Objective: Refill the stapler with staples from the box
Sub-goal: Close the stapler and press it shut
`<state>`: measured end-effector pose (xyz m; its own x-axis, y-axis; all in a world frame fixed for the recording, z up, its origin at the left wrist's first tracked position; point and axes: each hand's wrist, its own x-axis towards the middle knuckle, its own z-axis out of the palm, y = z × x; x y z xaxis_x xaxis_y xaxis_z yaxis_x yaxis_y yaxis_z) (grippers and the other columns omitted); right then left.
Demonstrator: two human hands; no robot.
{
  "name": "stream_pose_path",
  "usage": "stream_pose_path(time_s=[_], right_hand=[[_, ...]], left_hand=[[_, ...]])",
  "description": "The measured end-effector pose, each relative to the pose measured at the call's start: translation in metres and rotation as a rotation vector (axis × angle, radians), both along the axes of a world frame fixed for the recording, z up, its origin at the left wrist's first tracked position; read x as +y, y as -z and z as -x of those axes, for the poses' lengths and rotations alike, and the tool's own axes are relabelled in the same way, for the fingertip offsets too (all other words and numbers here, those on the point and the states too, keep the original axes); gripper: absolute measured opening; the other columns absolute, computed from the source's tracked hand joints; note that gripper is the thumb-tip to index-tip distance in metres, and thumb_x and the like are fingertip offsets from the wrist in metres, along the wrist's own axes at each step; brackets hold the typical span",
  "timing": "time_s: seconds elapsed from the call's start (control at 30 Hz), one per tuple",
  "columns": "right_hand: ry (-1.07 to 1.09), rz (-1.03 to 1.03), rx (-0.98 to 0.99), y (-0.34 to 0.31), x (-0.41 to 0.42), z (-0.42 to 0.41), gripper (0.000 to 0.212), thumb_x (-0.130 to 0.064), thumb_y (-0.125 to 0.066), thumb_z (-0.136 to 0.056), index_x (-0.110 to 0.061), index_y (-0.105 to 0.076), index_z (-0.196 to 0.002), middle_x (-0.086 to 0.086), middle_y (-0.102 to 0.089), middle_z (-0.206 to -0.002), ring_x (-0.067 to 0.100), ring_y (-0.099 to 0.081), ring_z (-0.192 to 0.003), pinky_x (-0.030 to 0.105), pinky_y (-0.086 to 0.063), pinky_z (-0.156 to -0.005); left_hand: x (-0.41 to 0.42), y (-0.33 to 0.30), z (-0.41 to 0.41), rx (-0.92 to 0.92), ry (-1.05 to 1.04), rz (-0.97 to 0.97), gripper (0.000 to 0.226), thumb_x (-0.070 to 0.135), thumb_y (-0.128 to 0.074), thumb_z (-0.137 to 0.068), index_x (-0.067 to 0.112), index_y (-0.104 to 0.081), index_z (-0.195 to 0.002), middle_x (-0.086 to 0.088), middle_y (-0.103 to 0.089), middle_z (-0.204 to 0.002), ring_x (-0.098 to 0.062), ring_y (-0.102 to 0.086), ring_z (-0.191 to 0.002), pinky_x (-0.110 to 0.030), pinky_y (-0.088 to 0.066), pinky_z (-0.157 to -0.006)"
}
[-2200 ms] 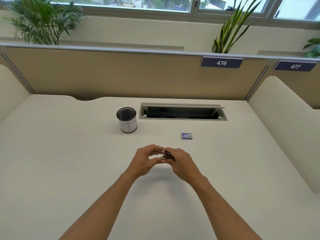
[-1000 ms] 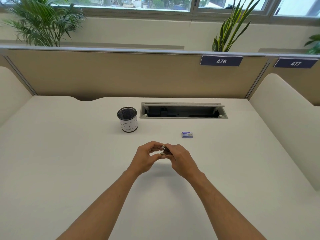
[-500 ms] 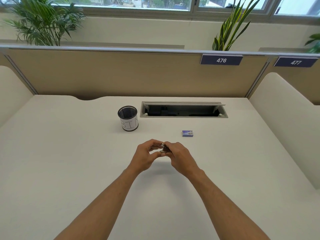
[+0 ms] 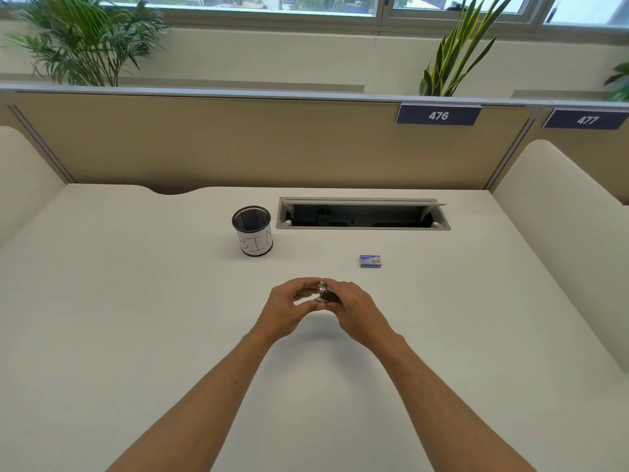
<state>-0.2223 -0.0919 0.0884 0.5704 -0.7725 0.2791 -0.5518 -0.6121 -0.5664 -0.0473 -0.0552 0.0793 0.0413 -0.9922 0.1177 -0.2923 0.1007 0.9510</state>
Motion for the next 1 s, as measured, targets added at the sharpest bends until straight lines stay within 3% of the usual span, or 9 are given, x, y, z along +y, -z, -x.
stream_pose_path(time_s=[0.17,0.3,0.43,0.57,0.67,0.8,0.93,1.0], right_hand=[[0.056,-0.148,-0.019,0.004,0.0,-0.001,0.05,-0.026,-0.063,-0.093,-0.013,-0.045,-0.138,0.008,-0.066,-0.116,0.026,-0.06,-0.101,0.035,-0.049,-0.088],[0.106,-0.223,-0.039,0.011,-0.002,-0.003,0.041,-0.032,-0.067,-0.09,-0.014,-0.051,-0.123,0.004,-0.071,-0.105,0.023,-0.064,-0.09,0.034,-0.052,-0.079],[0.141,-0.232,-0.016,0.02,-0.003,-0.007,0.033,-0.027,-0.068,-0.088,-0.013,-0.056,-0.115,0.005,-0.068,-0.103,0.018,-0.06,-0.084,0.023,-0.045,-0.074],[0.14,-0.249,0.019,0.029,-0.005,-0.01,0.038,-0.017,-0.066,-0.088,-0.011,-0.056,-0.125,0.009,-0.059,-0.114,0.022,-0.057,-0.1,0.019,-0.039,-0.083],[0.142,-0.236,0.054,0.035,-0.006,-0.01,0.041,-0.01,-0.059,-0.089,-0.011,-0.054,-0.13,0.01,-0.061,-0.113,0.024,-0.057,-0.101,0.02,-0.038,-0.083],[0.164,-0.194,0.124,0.041,-0.009,-0.013,0.044,-0.01,-0.057,-0.089,-0.012,-0.053,-0.132,0.01,-0.064,-0.112,0.029,-0.053,-0.102,0.029,-0.038,-0.086],[0.189,-0.213,0.14,0.046,-0.009,-0.014,0.039,-0.018,-0.058,-0.092,-0.012,-0.054,-0.13,0.01,-0.065,-0.113,0.031,-0.051,-0.103,0.034,-0.04,-0.085],[0.224,-0.234,0.147,0.049,-0.008,-0.017,0.036,-0.021,-0.058,-0.092,-0.012,-0.056,-0.126,0.01,-0.064,-0.112,0.03,-0.051,-0.104,0.034,-0.041,-0.084]], left_hand=[[0.0,0.004,-0.002,0.033,0.011,-0.055,0.043,0.013,-0.079,-0.077,0.022,-0.066,-0.118,0.005,-0.073,-0.105,-0.008,-0.068,-0.099,-0.016,-0.051,-0.088],[-0.001,0.009,-0.003,-0.031,-0.038,-0.082,0.039,0.012,-0.079,-0.077,0.017,-0.067,-0.114,0.002,-0.072,-0.1,-0.002,-0.067,-0.092,-0.013,-0.05,-0.082],[-0.004,0.015,-0.001,-0.122,-0.105,-0.086,0.022,0.01,-0.079,-0.076,0.016,-0.07,-0.095,0.003,-0.071,-0.091,-0.007,-0.066,-0.083,-0.013,-0.049,-0.073],[-0.007,0.02,0.0,-0.201,-0.116,-0.066,0.012,0.005,-0.076,-0.078,0.012,-0.071,-0.086,-0.003,-0.07,-0.086,-0.016,-0.065,-0.08,-0.02,-0.051,-0.073],[-0.012,0.024,-0.001,-0.23,-0.131,-0.077,0.01,0.005,-0.075,-0.079,0.01,-0.071,-0.087,-0.003,-0.07,-0.086,-0.017,-0.065,-0.08,-0.022,-0.051,-0.075],[-0.017,0.031,-0.003,-0.285,-0.148,-0.128,0.008,0.008,-0.072,-0.081,0.011,-0.071,-0.088,0.002,-0.067,-0.085,-0.014,-0.061,-0.08,-0.011,-0.044,-0.073],[-0.02,0.039,-0.005,-0.364,-0.135,-0.16,0.008,0.015,-0.072,-0.082,0.011,-0.071,-0.09,-0.004,-0.069,-0.089,-0.02,-0.059,-0.088,-0.03,-0.047,-0.082],[-0.021,0.039,-0.005,-0.397,-0.144,-0.152,0.009,0.015,-0.07,-0.084,0.01,-0.071,-0.092,-0.006,-0.069,-0.091,-0.022,-0.058,-0.09,-0.033,-0.046,-0.083]])
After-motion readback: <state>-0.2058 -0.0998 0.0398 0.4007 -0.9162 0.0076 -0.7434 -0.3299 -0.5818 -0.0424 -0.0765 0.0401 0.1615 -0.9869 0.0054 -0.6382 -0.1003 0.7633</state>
